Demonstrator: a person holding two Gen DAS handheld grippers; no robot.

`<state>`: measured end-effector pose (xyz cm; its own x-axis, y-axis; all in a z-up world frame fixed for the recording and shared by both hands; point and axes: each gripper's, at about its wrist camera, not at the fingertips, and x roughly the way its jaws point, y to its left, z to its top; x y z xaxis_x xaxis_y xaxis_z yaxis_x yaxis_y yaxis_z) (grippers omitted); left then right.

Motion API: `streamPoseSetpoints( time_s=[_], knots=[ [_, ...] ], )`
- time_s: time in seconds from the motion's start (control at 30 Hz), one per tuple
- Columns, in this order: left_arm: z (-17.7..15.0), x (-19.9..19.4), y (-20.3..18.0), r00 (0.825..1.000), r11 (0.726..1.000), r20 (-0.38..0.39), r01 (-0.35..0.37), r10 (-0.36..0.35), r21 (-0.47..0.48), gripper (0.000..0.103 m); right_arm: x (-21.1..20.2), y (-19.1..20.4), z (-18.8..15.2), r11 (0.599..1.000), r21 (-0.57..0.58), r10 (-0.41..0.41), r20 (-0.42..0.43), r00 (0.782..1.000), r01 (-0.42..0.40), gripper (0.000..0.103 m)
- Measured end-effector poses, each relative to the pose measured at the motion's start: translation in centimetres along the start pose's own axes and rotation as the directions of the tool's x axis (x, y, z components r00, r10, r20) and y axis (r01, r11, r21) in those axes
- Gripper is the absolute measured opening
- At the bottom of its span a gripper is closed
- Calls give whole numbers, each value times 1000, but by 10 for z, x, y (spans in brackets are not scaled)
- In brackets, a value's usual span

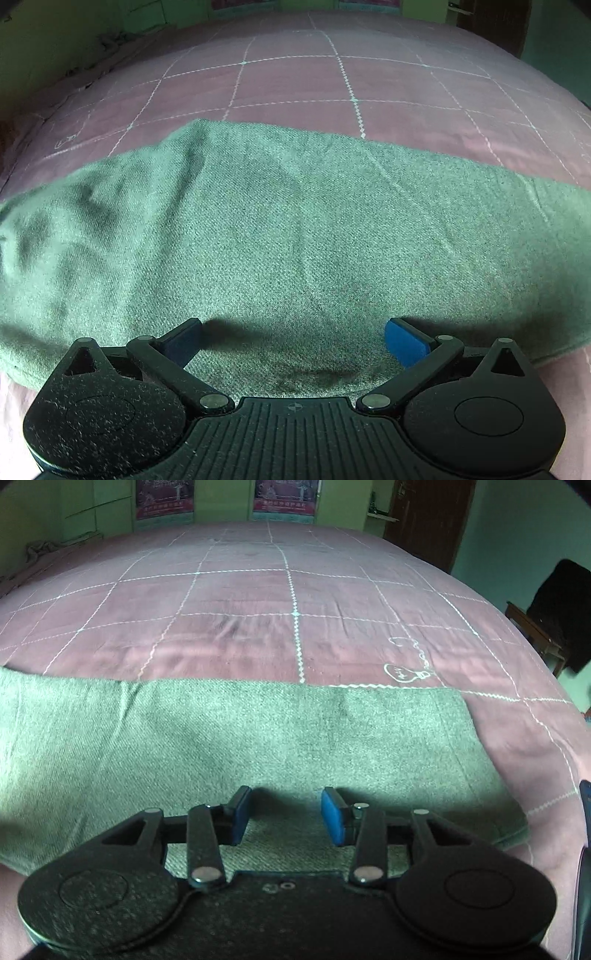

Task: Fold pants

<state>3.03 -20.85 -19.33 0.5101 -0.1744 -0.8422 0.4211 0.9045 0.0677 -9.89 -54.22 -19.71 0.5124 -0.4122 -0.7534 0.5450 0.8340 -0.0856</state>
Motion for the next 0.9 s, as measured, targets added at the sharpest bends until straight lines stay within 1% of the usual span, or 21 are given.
streamPoseSetpoints(
  time_s=[0.1,0.17,0.23,0.27,0.37,0.47,0.6,0.67,0.7,0.77,0.83,0.9],
  knots=[
    [1,-4,-1,1000,1000,3,-11,11,-12,103,-11,0,1,1000,28,11,17,1000,-11,42],
    [1,-9,-8,1000,1000,19,-14,14,7,103,-14,1,-7,1000,18,11,27,1000,-11,42],
    [3,-15,-17,999,999,35,3,-5,37,103,-14,1,-12,1000,-13,7,33,999,-7,43],
    [5,-18,-22,999,999,42,14,-16,49,103,-15,0,-11,1000,-6,11,29,1000,-11,43],
    [11,-25,-38,997,997,58,44,-48,62,103,-24,-14,-5,997,67,27,26,999,-29,43],
    [17,-25,-56,996,995,59,68,-72,77,103,-36,-38,-7,990,140,23,40,999,-29,44],
    [21,-22,-79,995,991,51,82,-87,103,103,-46,-78,-20,964,264,19,24,1000,-25,45],
    [21,-15,-87,995,991,30,88,-91,101,103,-47,-99,-28,940,340,25,13,1000,-27,47],
    [20,-11,-90,996,991,16,82,-84,103,103,-45,-109,-32,921,388,41,4,999,-39,48],
    [17,-5,-93,997,993,3,71,-72,98,103,-39,-127,-40,863,497,98,6,995,-88,50],
    [17,-2,-93,997,993,-4,73,-73,92,103,-34,-140,-45,796,589,142,44,989,-140,50],
    [17,-1,-93,998,993,-7,70,-70,98,103,-25,-144,-45,753,637,162,65,985,-166,51]
  ],
)
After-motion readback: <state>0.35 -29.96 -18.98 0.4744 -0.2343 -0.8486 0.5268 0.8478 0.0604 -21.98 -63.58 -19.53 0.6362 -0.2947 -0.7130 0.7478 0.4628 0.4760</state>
